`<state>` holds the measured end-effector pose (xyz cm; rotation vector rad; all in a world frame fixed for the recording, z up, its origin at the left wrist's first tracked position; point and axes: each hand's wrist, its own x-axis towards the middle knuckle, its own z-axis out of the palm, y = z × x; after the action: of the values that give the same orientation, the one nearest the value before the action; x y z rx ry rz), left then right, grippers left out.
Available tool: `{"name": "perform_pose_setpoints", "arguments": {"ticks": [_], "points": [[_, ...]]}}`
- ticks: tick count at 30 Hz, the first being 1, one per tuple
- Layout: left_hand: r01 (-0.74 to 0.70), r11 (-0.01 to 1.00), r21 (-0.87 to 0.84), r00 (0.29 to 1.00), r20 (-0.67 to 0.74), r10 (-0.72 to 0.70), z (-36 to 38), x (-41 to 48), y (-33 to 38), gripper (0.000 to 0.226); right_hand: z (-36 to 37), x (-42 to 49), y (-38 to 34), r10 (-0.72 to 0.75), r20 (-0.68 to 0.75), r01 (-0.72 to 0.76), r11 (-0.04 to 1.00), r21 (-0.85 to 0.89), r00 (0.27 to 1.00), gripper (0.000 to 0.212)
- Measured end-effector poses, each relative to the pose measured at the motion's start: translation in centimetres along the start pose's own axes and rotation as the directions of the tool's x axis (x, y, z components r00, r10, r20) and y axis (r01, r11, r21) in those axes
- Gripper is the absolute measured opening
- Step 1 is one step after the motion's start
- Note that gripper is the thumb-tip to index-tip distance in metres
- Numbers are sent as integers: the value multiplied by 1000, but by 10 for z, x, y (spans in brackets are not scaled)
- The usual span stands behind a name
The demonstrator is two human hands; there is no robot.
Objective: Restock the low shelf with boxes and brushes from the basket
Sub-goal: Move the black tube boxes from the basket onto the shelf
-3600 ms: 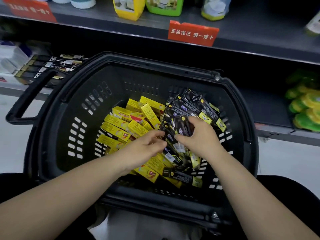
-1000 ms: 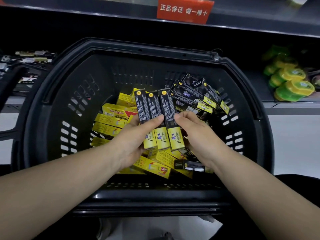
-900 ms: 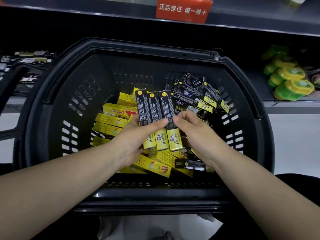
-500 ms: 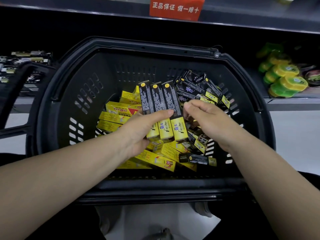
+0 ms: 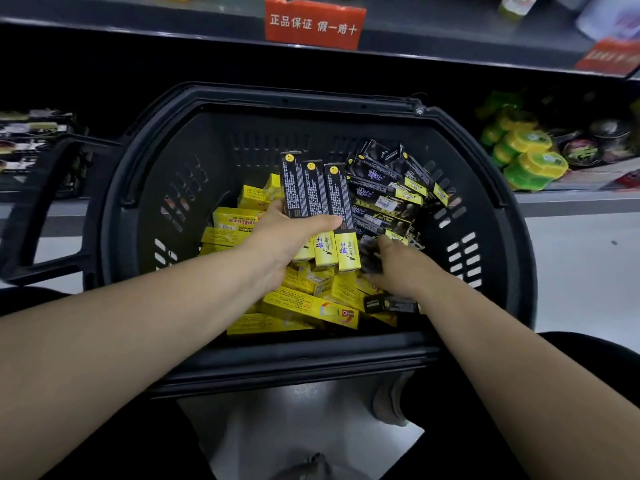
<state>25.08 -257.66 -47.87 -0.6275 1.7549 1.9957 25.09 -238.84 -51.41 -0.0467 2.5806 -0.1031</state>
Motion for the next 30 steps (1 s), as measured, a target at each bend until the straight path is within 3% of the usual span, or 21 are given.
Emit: {"name": "perform_pose_setpoints", "arguments": {"ticks": [2,4,6,7,8,10,12,14,15,17,19,22,25,28,30], "points": [[-29,999,18,1000,-9,29,-4,-2,2,52,-3,0,0,-6,-5,6,998,-59,1000,65],[-47,998,33,999,-17,48,-12,-7,6,59,-9,-5,-6,-40,-66,34,995,-90,997,49],[-57,998,34,998,-32,58,-26,-14,12,63,-17,-13,-16,-57,-220,67,997,42,974,30],[-67,998,20,997,-34,67,-34,-17,16,61,-23,-17,-22,-40,-277,92,980,178,960,31],[-81,997,2,996,-33,81,-44,-22,20,59,-28,-22,-29,-25,-301,133,930,344,953,34],[-113,993,-24,993,-35,113,-63,-32,27,57,-40,-31,-50,-43,-269,215,726,653,962,33],[-151,988,-31,987,-58,149,-83,-42,34,56,-53,-41,-79,-120,-215,245,555,795,969,31],[-179,983,-44,980,-98,174,-106,-52,41,57,-66,-45,-113,-212,-171,248,423,872,962,42],[-187,981,-58,977,-116,179,-119,-57,45,57,-71,-45,-129,-243,-153,238,372,897,958,59],[-186,979,-80,975,-138,174,-147,-68,54,53,-80,-43,-162,-290,-125,222,330,918,949,96],[-183,982,-53,973,-155,173,-177,-78,64,46,-86,-37,-190,-338,-105,223,334,916,935,109],[-200,980,6,960,-201,197,-218,-86,74,56,-91,-23,-229,-403,-80,205,276,939,912,76],[-186,982,20,940,-286,183,-259,-83,73,77,-95,-4,-266,-338,-107,188,217,958,935,50],[-188,982,13,921,-347,180,-299,-70,69,54,-100,23,-301,-281,-103,163,197,967,954,57],[-187,982,34,892,-413,185,-327,-56,66,41,-104,44,-326,-307,-81,139,173,975,948,47]]}}
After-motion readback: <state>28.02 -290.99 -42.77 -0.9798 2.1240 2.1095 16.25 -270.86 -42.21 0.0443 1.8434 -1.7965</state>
